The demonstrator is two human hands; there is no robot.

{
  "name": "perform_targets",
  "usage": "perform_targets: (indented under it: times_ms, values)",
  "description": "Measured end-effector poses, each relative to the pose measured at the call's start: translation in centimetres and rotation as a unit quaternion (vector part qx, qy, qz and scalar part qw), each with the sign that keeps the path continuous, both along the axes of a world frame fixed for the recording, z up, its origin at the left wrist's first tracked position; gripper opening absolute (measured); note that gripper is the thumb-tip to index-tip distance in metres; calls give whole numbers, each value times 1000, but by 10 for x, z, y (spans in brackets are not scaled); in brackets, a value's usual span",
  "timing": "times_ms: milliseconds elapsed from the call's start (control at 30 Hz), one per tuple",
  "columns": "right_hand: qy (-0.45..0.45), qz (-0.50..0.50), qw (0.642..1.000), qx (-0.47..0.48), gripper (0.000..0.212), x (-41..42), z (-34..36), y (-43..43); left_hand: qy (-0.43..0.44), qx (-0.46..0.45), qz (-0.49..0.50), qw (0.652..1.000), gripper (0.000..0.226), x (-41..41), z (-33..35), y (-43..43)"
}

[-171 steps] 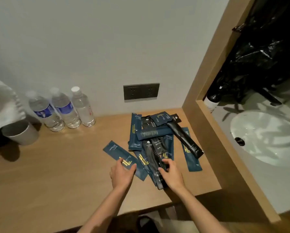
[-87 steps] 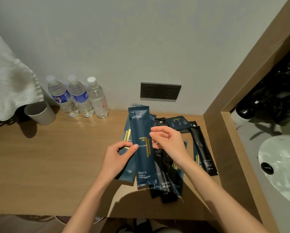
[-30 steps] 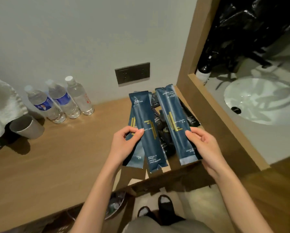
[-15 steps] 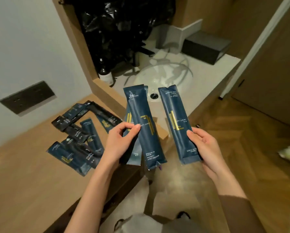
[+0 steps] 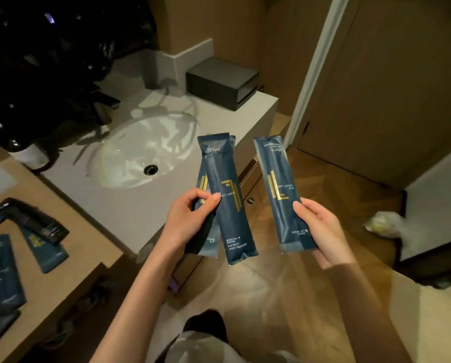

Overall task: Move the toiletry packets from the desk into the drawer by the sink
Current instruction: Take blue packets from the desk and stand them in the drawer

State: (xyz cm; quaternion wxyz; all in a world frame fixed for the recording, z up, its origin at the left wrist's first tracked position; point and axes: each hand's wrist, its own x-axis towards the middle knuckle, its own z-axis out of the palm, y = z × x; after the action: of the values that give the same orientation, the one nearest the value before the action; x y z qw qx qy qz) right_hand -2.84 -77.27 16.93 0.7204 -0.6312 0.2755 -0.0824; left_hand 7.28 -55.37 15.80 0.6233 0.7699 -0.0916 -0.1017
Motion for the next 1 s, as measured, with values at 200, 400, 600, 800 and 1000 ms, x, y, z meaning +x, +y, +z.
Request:
perform_targets:
  times_ms: [200,400,600,800,1000]
  values:
    - [-1,-10,1000,6,12,67,-5,-67,18,-34,15,999,21,69,-4,-68]
    - [12,21,999,-32,20,165,-8,-134,40,-49,64,996,21,176,-8,-132]
    - [27,64,995,-68,19,273,3,-193,39,-41,110,992,19,286,3,-179]
    - [17,119,989,-82,20,385,11,-224,34,-36,150,987,13,371,1,-204]
    - [0,196,978,-73,13,504,2,-236,40,-21,215,976,13,448,-8,-218]
